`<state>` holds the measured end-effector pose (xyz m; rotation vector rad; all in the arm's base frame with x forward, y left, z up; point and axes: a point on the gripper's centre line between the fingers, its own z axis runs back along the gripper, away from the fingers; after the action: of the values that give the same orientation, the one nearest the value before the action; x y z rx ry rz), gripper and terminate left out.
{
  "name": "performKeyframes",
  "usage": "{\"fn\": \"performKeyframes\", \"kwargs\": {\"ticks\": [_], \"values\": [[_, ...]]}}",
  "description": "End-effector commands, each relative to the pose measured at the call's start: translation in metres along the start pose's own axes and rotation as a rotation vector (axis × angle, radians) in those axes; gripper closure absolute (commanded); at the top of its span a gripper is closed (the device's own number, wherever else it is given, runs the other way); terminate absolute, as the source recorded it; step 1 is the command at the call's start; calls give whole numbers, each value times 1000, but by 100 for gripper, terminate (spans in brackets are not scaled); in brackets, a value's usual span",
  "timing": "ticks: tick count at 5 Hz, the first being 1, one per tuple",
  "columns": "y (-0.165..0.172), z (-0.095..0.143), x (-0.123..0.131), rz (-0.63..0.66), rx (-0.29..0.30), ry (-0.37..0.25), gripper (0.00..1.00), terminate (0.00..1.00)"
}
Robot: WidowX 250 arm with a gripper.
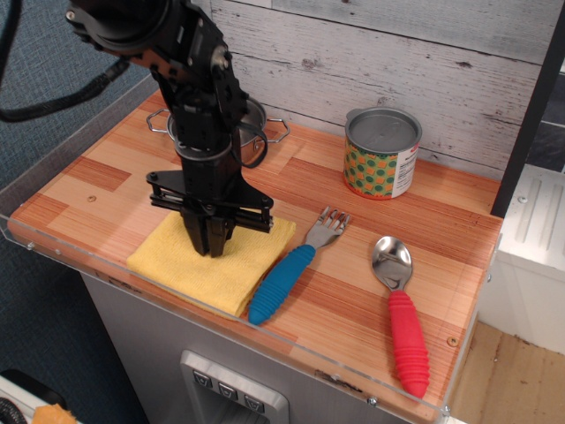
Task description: Move the yellow cloth to the left of the blue fork
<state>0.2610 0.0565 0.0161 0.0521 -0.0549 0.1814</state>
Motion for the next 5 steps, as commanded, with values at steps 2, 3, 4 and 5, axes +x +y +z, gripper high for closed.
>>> {"fn": "performKeyframes", "kwargs": {"ticks": [2, 3, 4, 5], "values": [[7, 46, 13, 15, -11, -137, 0, 0], [5, 57, 17, 6, -21, -150, 0, 0], [-3, 67, 27, -14, -28, -157, 0, 0], [-9, 80, 41, -34, -43, -185, 0, 0]]}}
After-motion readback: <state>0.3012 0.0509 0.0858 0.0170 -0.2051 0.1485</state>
